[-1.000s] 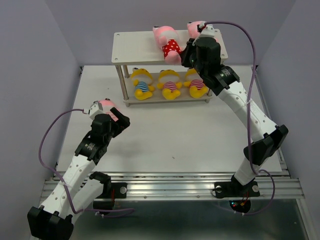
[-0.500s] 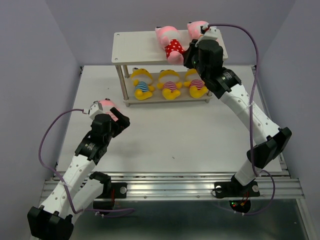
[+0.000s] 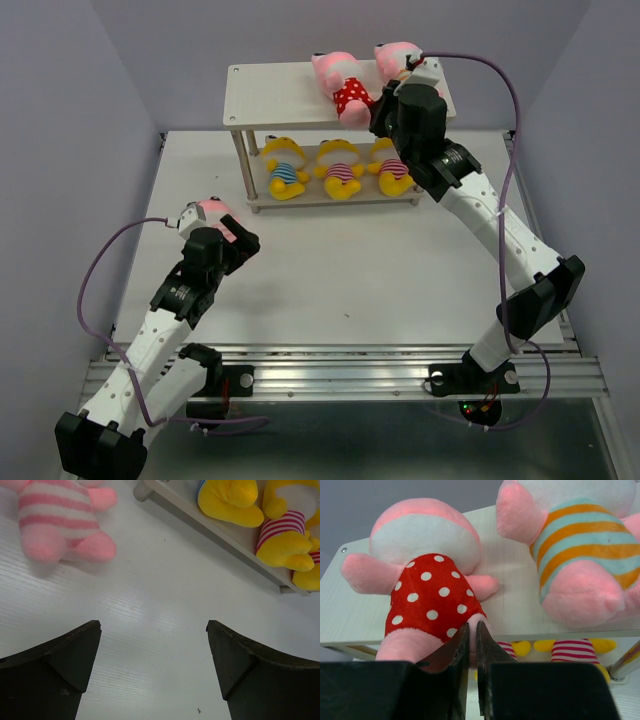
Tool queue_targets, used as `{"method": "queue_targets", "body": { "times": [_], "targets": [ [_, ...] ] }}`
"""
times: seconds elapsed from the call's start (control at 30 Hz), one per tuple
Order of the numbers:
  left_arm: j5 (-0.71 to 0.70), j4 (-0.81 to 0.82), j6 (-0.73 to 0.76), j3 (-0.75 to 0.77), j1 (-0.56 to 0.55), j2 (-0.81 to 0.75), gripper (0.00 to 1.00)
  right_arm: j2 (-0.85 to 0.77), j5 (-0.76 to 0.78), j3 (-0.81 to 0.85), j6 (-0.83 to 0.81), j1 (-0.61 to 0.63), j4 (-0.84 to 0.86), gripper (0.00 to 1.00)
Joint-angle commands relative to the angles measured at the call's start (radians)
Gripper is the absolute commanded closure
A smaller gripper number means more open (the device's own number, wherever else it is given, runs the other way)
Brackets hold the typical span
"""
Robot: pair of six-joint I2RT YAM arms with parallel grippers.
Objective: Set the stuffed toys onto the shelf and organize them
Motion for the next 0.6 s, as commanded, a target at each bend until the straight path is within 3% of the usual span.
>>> {"method": "queue_targets", "body": {
  "times": [0.0, 0.57],
  "targets": [
    [-0.026, 0.026, 0.015, 0.009, 0.001, 0.000, 0.01, -0.048, 0.054, -0.020, 0.005, -0.006, 0.095, 0.99],
    [-0.021, 0.031, 0.016, 0.008, 0.001, 0.008, 0.01, -0.085, 0.143, -0.075, 0.017, 0.030, 0.170, 0.99]
  ]
}}
